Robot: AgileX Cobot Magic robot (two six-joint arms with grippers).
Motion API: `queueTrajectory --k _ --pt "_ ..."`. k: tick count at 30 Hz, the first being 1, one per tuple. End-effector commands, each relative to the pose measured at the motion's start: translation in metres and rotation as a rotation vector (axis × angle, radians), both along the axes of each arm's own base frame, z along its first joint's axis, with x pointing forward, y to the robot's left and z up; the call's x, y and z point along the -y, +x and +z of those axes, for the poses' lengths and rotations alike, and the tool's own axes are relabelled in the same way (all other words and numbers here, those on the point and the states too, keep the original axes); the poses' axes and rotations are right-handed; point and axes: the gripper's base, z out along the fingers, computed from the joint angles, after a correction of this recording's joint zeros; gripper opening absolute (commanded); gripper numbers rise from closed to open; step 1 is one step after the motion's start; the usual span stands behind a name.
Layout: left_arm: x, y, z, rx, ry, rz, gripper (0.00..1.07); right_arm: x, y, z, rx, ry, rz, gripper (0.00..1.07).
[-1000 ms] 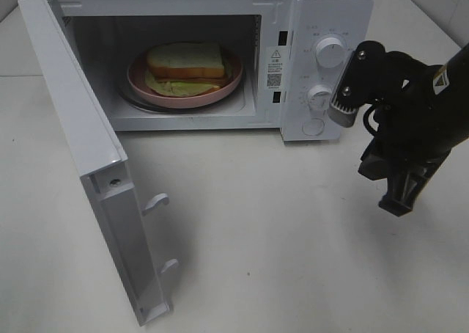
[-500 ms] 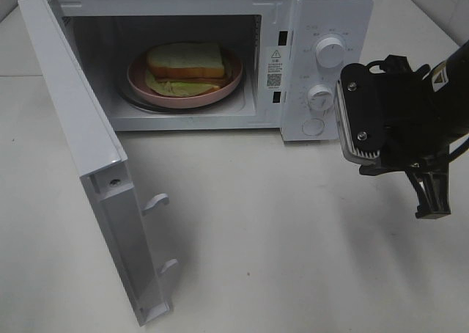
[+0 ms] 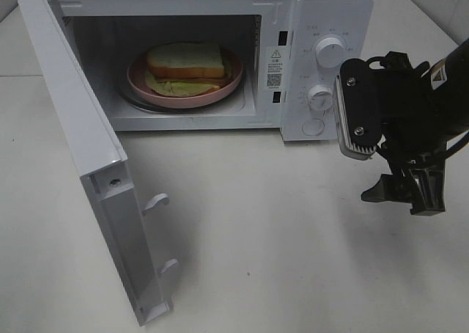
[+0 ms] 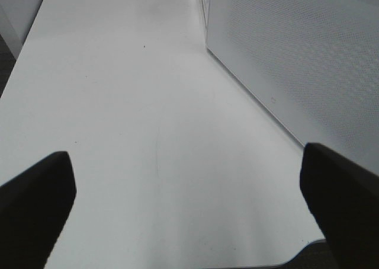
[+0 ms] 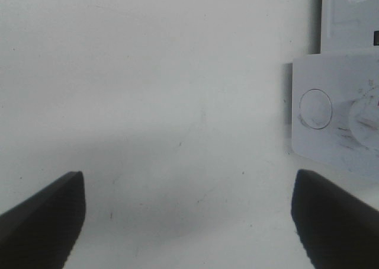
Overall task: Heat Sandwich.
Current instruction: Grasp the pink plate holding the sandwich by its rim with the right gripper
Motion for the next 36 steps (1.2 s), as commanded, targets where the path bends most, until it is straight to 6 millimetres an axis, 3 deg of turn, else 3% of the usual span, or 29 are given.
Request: queueTrajectory --k 1,10,28,36 --pt "0.000 -0.002 0.000 0.028 -0.009 -0.001 0.98 0.001 0.001 0.004 0.018 0.010 -0.013 0.91" --pt "0.000 -0.002 0.000 0.028 -0.009 -0.001 0.98 -0.003 0.005 0.010 0.033 0.014 0.001 0.88" --pt "0.000 -0.002 0.000 0.028 -0.009 -0.001 0.98 -0.076 0.041 0.016 0.087 -0.054 0.211 0.84" --pt "0.000 -0.002 0.000 0.028 -0.009 -0.001 0.98 -0.097 0.066 0.013 0.102 -0.050 0.221 0.82"
